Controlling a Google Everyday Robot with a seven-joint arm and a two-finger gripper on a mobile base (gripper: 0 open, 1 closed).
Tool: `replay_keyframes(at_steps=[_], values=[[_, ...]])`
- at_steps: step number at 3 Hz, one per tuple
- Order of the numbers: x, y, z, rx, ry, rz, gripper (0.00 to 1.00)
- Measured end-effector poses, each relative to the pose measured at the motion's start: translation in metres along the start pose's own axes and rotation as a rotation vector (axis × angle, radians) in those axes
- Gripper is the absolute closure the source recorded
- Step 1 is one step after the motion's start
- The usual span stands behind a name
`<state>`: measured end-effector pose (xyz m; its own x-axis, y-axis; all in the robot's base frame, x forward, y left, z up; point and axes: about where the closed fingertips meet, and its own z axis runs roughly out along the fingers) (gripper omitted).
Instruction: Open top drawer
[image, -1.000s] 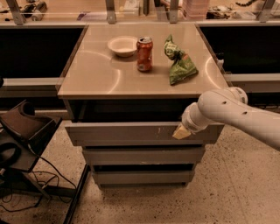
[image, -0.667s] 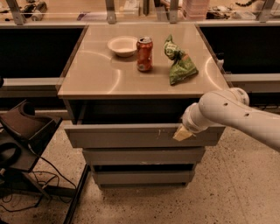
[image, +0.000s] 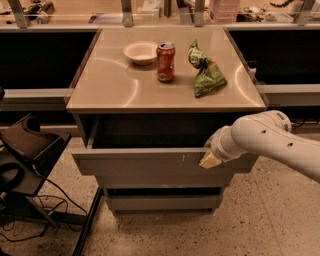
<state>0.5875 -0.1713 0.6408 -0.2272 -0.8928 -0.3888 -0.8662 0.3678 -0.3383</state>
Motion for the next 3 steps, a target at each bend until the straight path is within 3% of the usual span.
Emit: replay_keyframes(at_steps=[3], values=[[0.0014,0.0039,-0.0051,-0.001,0.000,-0.002,1.00]])
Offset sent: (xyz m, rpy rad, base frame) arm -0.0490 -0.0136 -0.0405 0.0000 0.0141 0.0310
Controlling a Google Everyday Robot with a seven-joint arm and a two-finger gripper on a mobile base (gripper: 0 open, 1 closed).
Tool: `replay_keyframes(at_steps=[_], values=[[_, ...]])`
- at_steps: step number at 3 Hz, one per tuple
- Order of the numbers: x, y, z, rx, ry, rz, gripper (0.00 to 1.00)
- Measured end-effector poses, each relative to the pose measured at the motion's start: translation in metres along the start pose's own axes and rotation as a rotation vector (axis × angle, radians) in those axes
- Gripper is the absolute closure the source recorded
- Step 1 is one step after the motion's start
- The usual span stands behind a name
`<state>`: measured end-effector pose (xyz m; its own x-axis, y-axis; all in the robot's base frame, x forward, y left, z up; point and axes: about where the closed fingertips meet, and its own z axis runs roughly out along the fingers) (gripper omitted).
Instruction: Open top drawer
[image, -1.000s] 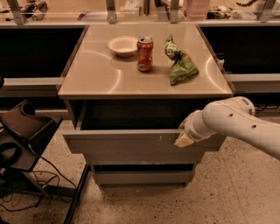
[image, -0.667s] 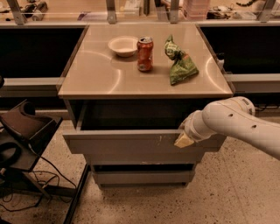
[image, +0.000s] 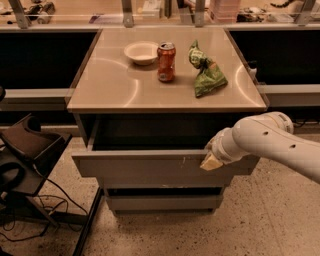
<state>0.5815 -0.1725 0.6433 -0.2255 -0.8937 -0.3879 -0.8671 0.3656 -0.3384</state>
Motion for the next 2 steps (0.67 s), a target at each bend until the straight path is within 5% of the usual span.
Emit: replay_keyframes(at_steps=[2], values=[[0.004,0.010,-0.007,0.001,-0.002,-0.001,1.00]])
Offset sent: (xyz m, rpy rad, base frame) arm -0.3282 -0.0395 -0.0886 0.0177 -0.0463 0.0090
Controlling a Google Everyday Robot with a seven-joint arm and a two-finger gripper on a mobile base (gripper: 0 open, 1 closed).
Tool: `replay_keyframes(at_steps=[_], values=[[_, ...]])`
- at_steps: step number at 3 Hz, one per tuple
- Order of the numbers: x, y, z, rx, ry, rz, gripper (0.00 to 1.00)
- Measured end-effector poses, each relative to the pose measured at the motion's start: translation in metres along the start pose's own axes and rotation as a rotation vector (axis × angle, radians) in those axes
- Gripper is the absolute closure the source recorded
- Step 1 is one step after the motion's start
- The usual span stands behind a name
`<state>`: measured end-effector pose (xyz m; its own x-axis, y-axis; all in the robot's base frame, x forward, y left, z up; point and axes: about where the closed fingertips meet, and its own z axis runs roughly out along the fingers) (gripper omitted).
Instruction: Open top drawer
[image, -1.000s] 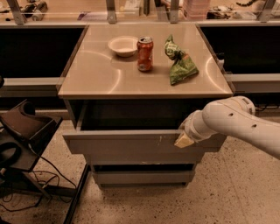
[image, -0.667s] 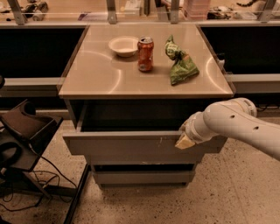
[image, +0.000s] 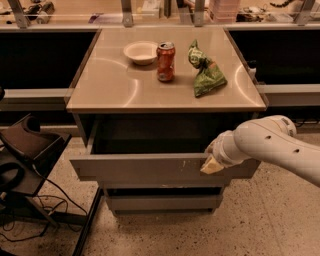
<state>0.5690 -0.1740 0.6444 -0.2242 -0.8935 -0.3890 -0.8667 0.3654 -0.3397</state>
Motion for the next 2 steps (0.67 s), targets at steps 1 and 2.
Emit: replay_keyframes(at_steps=[1,2], values=[[0.0001,0.0002,0.0000,0.000,0.000,0.000,1.00],[0.0057,0.0099,-0.0014,-0.010,0.007,-0.020,1.00]])
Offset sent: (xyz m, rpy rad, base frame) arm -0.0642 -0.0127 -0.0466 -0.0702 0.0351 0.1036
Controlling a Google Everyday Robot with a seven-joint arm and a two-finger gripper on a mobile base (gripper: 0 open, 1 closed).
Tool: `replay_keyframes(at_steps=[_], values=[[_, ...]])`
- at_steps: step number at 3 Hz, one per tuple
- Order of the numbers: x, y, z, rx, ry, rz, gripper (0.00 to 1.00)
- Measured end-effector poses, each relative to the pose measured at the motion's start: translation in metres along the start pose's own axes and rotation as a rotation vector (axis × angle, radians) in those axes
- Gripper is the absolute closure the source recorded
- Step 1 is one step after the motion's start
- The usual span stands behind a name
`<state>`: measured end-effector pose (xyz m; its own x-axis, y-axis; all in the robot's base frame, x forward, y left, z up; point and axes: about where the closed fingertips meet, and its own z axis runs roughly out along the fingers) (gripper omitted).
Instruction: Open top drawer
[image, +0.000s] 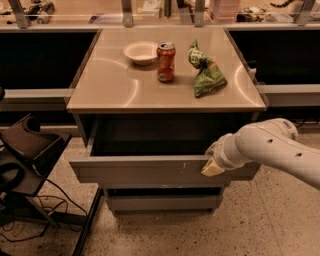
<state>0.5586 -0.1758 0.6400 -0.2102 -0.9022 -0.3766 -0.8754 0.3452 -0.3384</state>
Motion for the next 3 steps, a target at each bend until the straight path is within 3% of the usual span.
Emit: replay_keyframes(at_steps=[3], values=[[0.0004,0.0066,-0.0060,-0.001,-0.002,-0.007,1.00]])
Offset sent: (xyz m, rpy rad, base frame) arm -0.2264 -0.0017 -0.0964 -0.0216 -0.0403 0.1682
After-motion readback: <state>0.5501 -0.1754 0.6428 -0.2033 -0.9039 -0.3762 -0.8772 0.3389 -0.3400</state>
